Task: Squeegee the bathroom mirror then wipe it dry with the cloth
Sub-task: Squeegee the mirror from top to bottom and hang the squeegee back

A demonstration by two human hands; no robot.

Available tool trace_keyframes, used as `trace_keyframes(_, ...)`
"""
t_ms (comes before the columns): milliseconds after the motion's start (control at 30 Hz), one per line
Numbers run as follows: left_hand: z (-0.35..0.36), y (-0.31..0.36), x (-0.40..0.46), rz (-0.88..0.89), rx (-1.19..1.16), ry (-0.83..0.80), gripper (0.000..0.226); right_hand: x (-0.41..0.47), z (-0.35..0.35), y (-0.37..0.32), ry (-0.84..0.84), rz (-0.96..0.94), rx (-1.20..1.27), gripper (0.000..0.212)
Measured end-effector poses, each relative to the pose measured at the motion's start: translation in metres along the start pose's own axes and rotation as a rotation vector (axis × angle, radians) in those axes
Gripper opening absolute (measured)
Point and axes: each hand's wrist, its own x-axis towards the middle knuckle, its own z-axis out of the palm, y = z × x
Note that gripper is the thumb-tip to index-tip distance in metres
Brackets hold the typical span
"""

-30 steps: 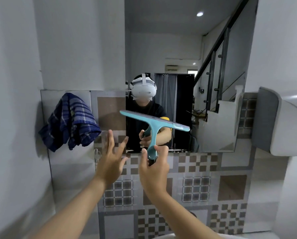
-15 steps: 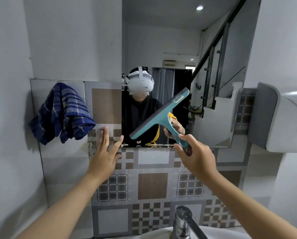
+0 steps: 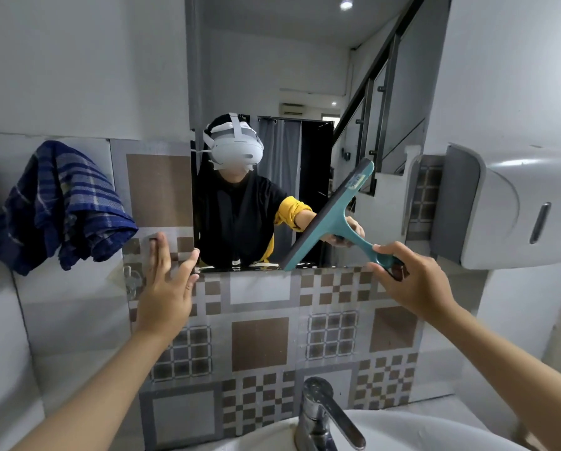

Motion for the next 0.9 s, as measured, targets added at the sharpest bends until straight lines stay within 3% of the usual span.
trace_keyframes(167, 0.003, 0.003, 0.0, -0.005, -0.024, 0.03, 0.038, -0.016, -0.007, 0.02, 0.033, 0.076, 0.048, 0.053)
trace_keyframes(467, 0.006, 0.001, 0.0, 0.01, -0.039, 0.052, 0.035, -0.046, 0.008, 0.017, 0.03, 0.222, 0.183, 0.041)
trace_keyframes(600, 0.006, 0.001, 0.0, 0.015, -0.038, 0.056, 0.035, -0.057, 0.014, 0.003, 0.03, 0.359, 0.289, 0.025)
trace_keyframes(700, 0.007, 0.0, 0.0, 0.015, -0.039, 0.057, 0.035, -0.061, 0.02, -0.015, 0.05, 0.471, 0.402, 0.028)
trace_keyframes(900, 0.007, -0.001, -0.001, 0.012, -0.055, 0.051, 0.036, -0.064, 0.036, -0.053, 0.139, 0.653, 0.561, 0.015)
